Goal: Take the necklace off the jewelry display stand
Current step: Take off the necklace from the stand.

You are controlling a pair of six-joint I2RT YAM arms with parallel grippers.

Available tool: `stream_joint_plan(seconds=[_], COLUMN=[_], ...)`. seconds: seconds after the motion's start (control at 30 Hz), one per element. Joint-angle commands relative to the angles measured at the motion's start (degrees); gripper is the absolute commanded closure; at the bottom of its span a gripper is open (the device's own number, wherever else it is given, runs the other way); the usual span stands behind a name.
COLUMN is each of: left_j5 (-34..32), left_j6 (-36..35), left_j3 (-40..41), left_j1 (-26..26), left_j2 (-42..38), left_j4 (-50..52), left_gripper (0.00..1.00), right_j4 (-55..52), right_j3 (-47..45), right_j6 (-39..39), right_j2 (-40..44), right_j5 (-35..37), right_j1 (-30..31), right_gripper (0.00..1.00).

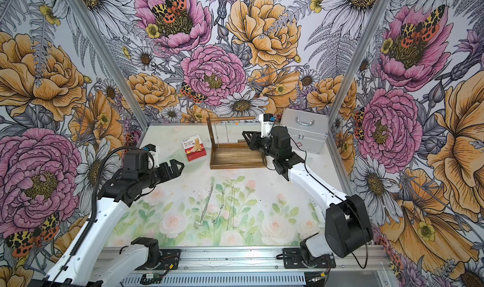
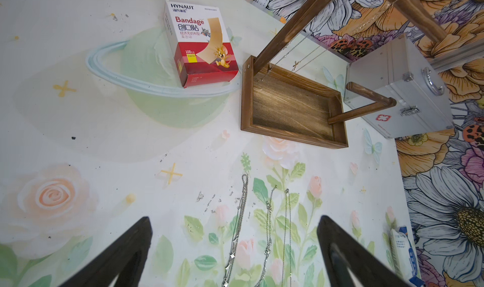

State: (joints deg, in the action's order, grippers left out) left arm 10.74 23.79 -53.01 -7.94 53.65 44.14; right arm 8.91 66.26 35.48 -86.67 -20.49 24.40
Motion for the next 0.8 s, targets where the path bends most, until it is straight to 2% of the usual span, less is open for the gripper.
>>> stream_joint_plan(seconds=[0.0,0.23,0.77], left_j5=[3.2,4.5,6.6], left_j6=[-0.6,-0.4,-0.3], left_j3=[0.6,0.8,0.8], left_j1=[0.6,0.8,1.5], left_j2=[-0.8,-1.6,-0.9], left_j4=[-0.9,-0.9,-1.0], left_gripper=[0.01,0.01,0.01], right_j4=[-5.9,-10.4,-12.7], right_j3=[8.2,22.7,34.1], right_j6=[-2.6,-3.3,-5.1], right_j2=[-6.2,-18.8,-30.2], right_j5=[3.1,4.5,8.4], right_j1=[1.9,3.5,4.5], right_gripper=[0.73,0.72,0.7])
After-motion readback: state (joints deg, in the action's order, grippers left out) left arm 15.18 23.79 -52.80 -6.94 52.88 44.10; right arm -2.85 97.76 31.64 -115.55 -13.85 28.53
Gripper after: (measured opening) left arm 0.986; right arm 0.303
